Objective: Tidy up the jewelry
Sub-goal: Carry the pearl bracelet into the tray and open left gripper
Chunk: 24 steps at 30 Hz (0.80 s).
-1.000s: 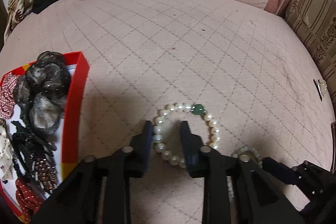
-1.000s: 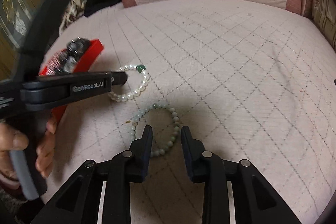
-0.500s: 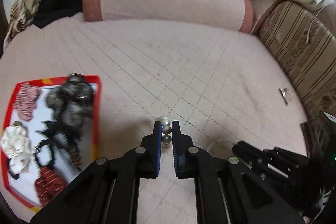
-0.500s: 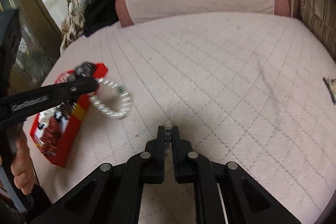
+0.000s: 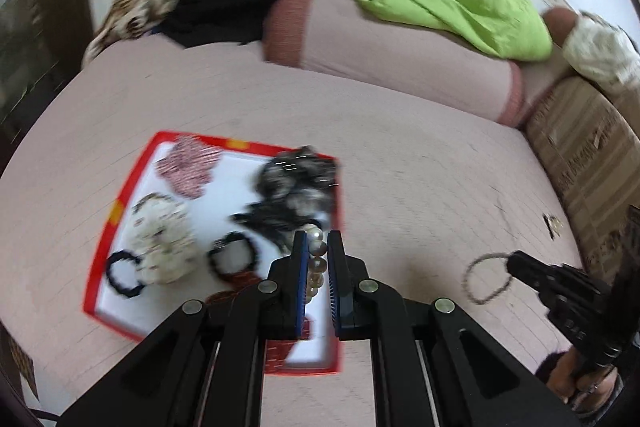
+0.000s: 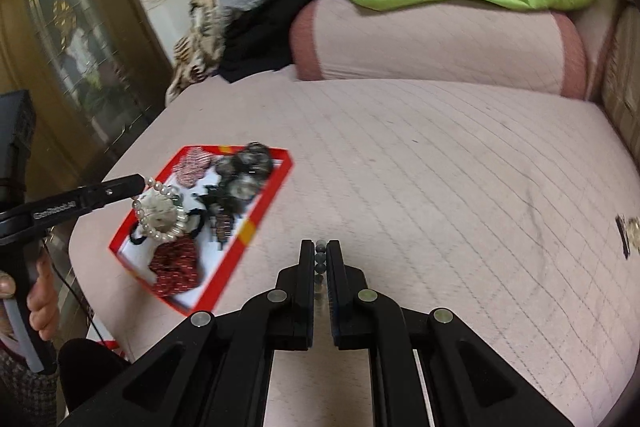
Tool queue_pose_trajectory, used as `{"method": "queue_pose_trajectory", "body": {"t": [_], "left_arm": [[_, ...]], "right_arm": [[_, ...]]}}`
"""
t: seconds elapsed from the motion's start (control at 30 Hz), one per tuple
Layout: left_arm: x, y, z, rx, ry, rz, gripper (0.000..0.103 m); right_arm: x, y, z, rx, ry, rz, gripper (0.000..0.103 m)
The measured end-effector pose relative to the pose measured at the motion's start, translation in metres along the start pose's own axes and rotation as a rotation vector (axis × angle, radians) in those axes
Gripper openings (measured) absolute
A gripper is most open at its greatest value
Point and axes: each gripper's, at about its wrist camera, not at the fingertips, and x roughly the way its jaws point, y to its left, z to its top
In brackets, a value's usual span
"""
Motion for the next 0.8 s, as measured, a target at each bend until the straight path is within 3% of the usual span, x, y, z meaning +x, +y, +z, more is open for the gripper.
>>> {"method": "queue_pose_trajectory", "body": {"t": [0.23, 0.43, 0.8], "left_arm": [[0.012, 0.061, 0.002, -0.153, 0.014, -0.015, 0.009], [0.038, 0.087, 0.021, -0.249, 0.007, -0.061, 0.009], [0.099, 0.087, 0.057, -0.217, 0.042, -0.099, 0.009]], "right_arm": [[0.018, 0.049, 0.011, -0.08, 0.033, 0.04, 0.007], [0.038, 0.084, 0.022, -0.144, 0.065, 0.058, 0.007], [0.063, 0.1, 0.045, -0.192, 0.08, 0.0, 0.007]]}}
